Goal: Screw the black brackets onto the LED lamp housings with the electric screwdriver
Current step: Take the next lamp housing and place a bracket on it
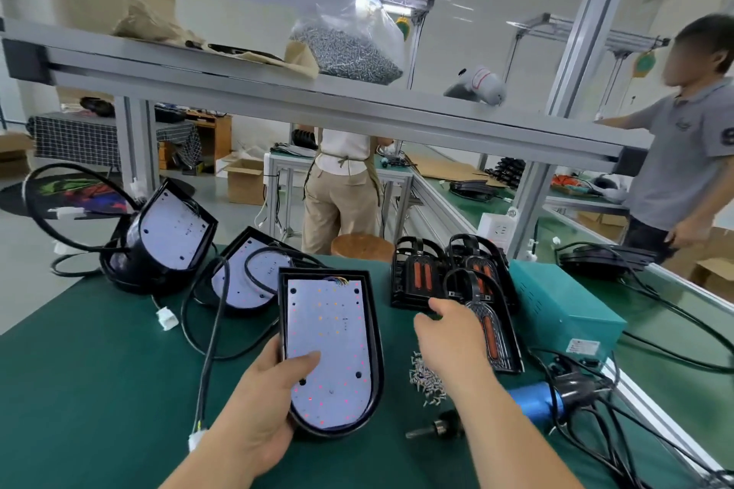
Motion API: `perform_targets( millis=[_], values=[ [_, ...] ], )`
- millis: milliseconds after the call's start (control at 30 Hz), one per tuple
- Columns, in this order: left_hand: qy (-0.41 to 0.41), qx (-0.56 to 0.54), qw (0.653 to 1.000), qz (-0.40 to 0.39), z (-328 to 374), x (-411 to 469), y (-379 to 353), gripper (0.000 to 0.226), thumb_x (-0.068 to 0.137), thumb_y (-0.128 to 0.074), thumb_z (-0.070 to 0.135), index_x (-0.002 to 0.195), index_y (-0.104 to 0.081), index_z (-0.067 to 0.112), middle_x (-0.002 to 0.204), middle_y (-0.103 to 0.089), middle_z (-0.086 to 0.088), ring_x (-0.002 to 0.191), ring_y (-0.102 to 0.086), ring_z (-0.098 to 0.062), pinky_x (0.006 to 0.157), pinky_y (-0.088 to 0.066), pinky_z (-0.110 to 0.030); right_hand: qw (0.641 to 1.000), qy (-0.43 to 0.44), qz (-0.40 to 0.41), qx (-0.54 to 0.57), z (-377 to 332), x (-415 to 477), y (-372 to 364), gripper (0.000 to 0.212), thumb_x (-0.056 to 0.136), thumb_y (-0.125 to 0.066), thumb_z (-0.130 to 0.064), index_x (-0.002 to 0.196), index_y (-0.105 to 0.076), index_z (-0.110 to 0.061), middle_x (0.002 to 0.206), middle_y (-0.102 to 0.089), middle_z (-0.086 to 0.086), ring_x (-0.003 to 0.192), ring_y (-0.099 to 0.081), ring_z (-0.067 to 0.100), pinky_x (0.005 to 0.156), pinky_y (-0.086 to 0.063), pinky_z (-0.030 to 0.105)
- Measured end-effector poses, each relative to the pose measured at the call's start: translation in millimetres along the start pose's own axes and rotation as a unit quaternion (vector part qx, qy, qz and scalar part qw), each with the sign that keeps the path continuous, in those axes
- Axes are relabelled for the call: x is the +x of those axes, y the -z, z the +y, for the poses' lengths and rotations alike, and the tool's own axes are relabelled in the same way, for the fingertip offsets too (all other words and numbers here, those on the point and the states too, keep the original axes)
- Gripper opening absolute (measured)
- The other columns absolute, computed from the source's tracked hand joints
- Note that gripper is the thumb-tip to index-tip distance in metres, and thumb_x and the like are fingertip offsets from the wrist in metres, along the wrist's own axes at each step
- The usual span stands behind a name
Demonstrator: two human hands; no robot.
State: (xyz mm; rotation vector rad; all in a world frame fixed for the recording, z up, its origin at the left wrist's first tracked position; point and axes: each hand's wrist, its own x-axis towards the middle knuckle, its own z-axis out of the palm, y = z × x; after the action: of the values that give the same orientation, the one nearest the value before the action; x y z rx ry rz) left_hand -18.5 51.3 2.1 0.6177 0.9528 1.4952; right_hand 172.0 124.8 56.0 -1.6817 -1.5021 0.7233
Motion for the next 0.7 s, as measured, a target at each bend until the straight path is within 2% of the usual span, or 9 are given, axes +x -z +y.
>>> perform_targets(
  millis=[67,133,167,200,300,400,533,633,700],
  values=[
    [0.003,-0.022,1.000,-0.015,2.3,-3.1,-2.1,0.043,0.076,-0.069,0.020,0.119,-0.067,0.020,0.116,-0.074,-0.005,0.105,-0.071,-0.028,0.095,-0.050,-0.046,0.999,-0.016,-0.003,-0.036,-2.9,14.4,6.5,0.041,0.092,-0.051,-0.009,0.132,-0.057,0.001,0.112,-0.065,0.018,0.060,-0.057,0.019,0.051,-0.037,0.024],
    [0.009,-0.029,0.999,-0.024,4.9,-6.3,-3.9,0.058,0.071,-0.072,0.037,0.127,-0.065,0.022,0.126,-0.069,0.000,0.118,-0.065,-0.024,0.107,-0.043,-0.049,0.998,-0.030,-0.019,-0.057,-5.2,26.5,8.3,0.020,0.088,-0.051,-0.004,0.102,-0.065,0.002,0.093,-0.059,0.016,0.067,-0.054,0.031,0.058,-0.031,0.030],
    [0.012,-0.027,0.999,-0.026,6.0,-7.2,-4.5,0.068,0.068,-0.073,0.045,0.132,-0.062,0.023,0.131,-0.066,0.003,0.125,-0.060,-0.022,0.112,-0.038,-0.049,0.996,-0.039,-0.027,-0.079,-5.5,31.6,7.7,0.007,0.087,-0.052,-0.004,0.084,-0.058,-0.001,0.082,-0.052,0.013,0.066,-0.047,0.030,0.061,-0.029,0.032],
    [0.013,-0.028,0.999,-0.029,7.1,-7.9,-5.1,0.075,0.066,-0.072,0.051,0.135,-0.060,0.024,0.134,-0.064,0.005,0.129,-0.056,-0.021,0.115,-0.035,-0.049,0.994,-0.053,-0.031,-0.094,-5.3,36.2,6.4,0.011,0.086,-0.053,-0.005,0.076,-0.050,-0.005,0.077,-0.048,0.012,0.067,-0.042,0.028,0.062,-0.029,0.032],
    [0.015,-0.034,0.999,-0.032,10.8,-9.2,-7.3,0.071,0.071,-0.064,0.055,0.133,-0.061,0.023,0.131,-0.066,0.002,0.124,-0.061,-0.022,0.112,-0.038,-0.047,0.992,-0.093,-0.054,-0.065,0.8,48.3,3.8,0.015,0.088,-0.054,-0.005,0.074,-0.049,-0.006,0.074,-0.053,0.015,0.066,-0.051,0.028,0.061,-0.035,0.034],
    [0.026,-0.027,0.999,-0.038,12.4,-10.5,-9.1,0.060,0.079,-0.054,0.057,0.127,-0.066,0.023,0.124,-0.070,-0.002,0.112,-0.068,-0.022,0.097,-0.047,-0.044,0.991,-0.117,-0.060,-0.023,-0.4,50.9,5.2,0.008,0.093,-0.053,-0.006,0.087,-0.047,-0.007,0.076,-0.058,0.014,0.072,-0.060,0.031,0.053,-0.036,0.030],
    [0.030,-0.023,0.999,-0.035,15.0,-11.6,-10.3,0.059,0.080,-0.051,0.060,0.123,-0.069,0.022,0.121,-0.072,-0.004,0.106,-0.071,-0.023,0.089,-0.049,-0.044,0.992,-0.118,-0.011,0.043,-2.5,56.4,8.6,0.020,0.089,-0.053,-0.001,0.073,-0.045,-0.008,0.074,-0.061,0.015,0.075,-0.065,0.033,0.058,-0.042,0.034],
    [0.033,-0.022,0.999,-0.029,14.0,-9.7,-9.3,0.062,0.079,-0.051,0.062,0.121,-0.071,0.022,0.121,-0.072,-0.005,0.107,-0.070,-0.025,0.093,-0.048,-0.045,0.995,-0.079,0.041,0.054,-9.3,54.5,12.9,0.032,0.087,-0.054,0.000,0.060,-0.043,-0.011,0.066,-0.049,0.008,0.068,-0.050,0.026,0.063,-0.045,0.041],
    [0.032,-0.022,0.999,-0.033,14.1,-8.8,-8.8,0.059,0.076,-0.052,0.065,0.113,-0.076,0.026,0.120,-0.072,-0.004,0.107,-0.071,-0.025,0.093,-0.048,-0.045,0.996,-0.048,0.055,0.059,-12.8,52.9,14.3,0.042,0.086,-0.051,0.003,0.053,-0.031,-0.014,0.058,-0.033,0.006,0.063,-0.034,0.024,0.059,-0.028,0.040]
  ],
)
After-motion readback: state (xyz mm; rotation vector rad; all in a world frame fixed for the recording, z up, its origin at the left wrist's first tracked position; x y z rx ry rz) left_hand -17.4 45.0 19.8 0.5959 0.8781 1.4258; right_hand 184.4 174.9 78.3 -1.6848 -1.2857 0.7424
